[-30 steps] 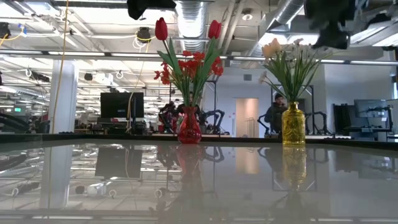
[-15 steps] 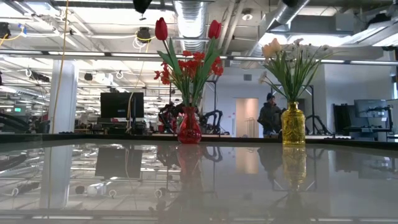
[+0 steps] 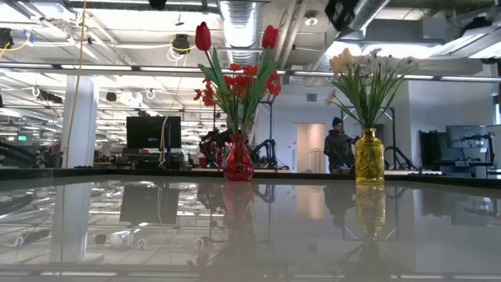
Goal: Sort flowers into vase by color
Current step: Return to Home Position
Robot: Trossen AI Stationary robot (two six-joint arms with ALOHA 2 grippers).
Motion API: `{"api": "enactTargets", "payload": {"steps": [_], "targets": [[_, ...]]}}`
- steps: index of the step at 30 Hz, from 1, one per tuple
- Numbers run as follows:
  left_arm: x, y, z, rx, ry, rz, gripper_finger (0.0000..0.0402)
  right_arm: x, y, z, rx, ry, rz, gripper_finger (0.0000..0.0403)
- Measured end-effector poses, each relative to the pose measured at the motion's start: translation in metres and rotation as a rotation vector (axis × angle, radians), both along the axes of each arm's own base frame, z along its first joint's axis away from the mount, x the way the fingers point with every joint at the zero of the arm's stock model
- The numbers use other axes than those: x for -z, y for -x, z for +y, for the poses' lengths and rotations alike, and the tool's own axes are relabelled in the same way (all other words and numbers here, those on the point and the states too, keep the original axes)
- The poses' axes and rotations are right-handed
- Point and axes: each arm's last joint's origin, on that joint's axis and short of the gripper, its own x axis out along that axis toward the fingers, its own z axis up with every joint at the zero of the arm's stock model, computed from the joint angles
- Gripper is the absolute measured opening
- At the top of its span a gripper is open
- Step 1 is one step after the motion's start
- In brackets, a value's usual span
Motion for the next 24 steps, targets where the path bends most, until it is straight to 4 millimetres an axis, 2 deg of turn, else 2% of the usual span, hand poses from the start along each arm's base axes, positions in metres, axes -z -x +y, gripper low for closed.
{"api": "enactTargets", "payload": {"steps": [2,4,8,13,20,24], "targets": [[0.008,0.008,0.003,-0.017,0.004,-0.013,0.0091,0.012,0.002,-0.006,0.016,0.024,0.028,0.0047],[0.016,0.016,0.006,-0.032,0.015,-0.035,0.0065,0.025,0.007,-0.017,0.059,0.02,0.056,0.0018],[0.033,0.029,0.009,-0.033,0.024,-0.076,0.0014,0.051,0.021,-0.04,0.125,-0.034,0.05,0.0029],[0.062,0.043,0.011,-0.017,0.066,-0.139,0.0004,0.077,0.034,-0.059,0.139,-0.114,-0.022,0.0016],[0.107,0.058,0.01,0.0,0.154,-0.261,0.0,0.107,0.046,-0.066,0.191,-0.141,0.012,0.0016],[0.117,0.067,0.011,-0.013,0.191,-0.3,0.0,0.119,0.052,-0.062,0.219,-0.159,0.006,0.0016]]}}
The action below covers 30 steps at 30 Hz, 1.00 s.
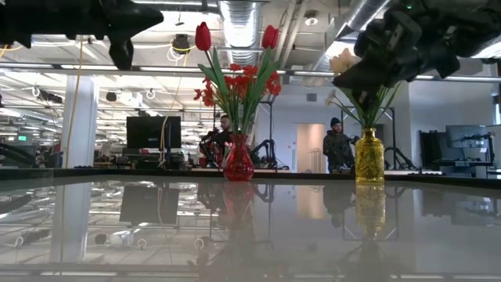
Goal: Sort flowers into vase by color
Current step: Return to Home Position
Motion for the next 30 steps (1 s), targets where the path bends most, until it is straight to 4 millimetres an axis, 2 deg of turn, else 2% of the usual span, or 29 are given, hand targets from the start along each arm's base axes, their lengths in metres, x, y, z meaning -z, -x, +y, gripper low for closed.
{"api": "enactTargets", "payload": {"steps": [7,15,21,26,30], "targets": [[0.007,0.025,0.001,-0.049,0.033,-0.018,0.0,0.018,0.027,0.007,0.078,-0.038,-0.042,0.0016],[0.038,0.04,0.001,-0.064,0.089,-0.119,0.0,0.029,0.055,0.013,0.143,-0.017,-0.123,0.0016],[0.052,0.043,0.001,-0.071,0.099,-0.141,0.0,0.046,0.073,0.011,0.21,0.009,-0.162,0.0016],[0.057,0.042,0.001,-0.078,0.087,-0.089,0.0,0.055,0.081,0.01,0.198,-0.004,-0.208,0.0016],[0.065,0.041,0.003,-0.132,0.078,-0.003,0.0,0.059,0.082,0.01,0.196,0.033,-0.179,0.0027]]}}
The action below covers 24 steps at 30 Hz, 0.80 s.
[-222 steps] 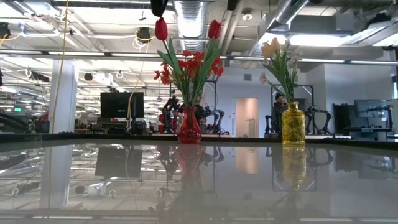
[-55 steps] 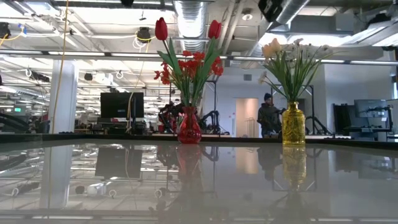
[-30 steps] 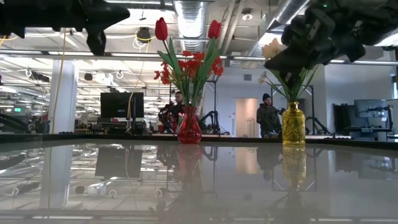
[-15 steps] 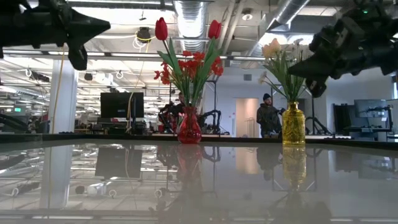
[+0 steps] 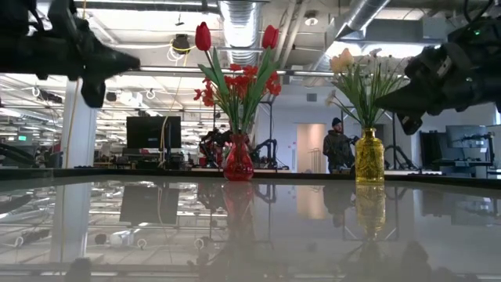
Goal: Sort flowers into vase by color
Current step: Return to Home Position
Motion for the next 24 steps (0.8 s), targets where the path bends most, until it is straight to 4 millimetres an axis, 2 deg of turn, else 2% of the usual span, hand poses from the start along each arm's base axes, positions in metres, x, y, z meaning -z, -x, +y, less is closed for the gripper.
{"api": "enactTargets", "payload": {"steps": [6,10,17,24], "targets": [[0.01,0.0,0.002,-0.066,0.079,0.082,0.0,0.001,0.0,0.0,-0.02,0.178,0.017,0.0024],[0.013,0.0,0.002,-0.078,0.097,0.108,0.0,0.006,0.001,0.0,-0.023,0.134,0.069,0.002],[0.018,0.0,0.002,-0.077,0.093,0.173,0.0,0.014,0.002,0.001,-0.027,0.09,0.139,0.0063],[0.018,0.0,0.002,-0.076,0.093,0.177,0.0,0.017,0.003,0.002,-0.029,0.069,0.172,0.0069]]}}
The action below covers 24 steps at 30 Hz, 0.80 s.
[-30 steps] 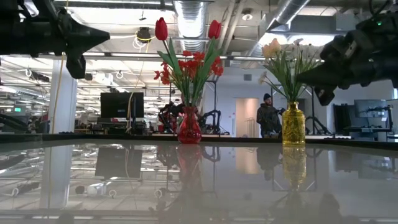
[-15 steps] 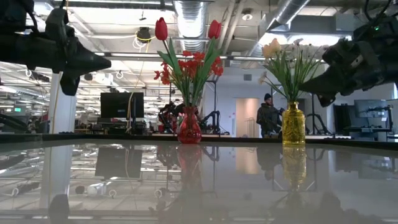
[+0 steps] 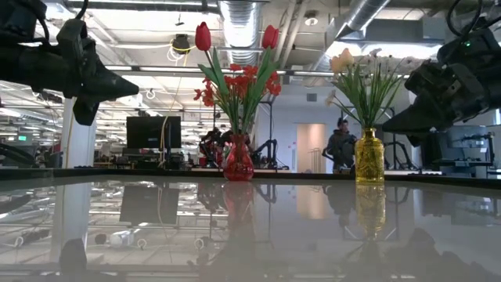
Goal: Sort flowers into vase by color
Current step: Return to Home Position
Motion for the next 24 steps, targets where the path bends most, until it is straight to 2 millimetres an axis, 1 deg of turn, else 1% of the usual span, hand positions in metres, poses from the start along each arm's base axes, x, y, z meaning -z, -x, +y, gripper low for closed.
{"api": "enactTargets", "payload": {"steps": [24], "targets": [[-0.0005,0.0001,0.0,-0.001,0.003,0.001,0.0,0.0012,0.0003,0.0002,0.0,-0.006,0.011,0.0071]]}}
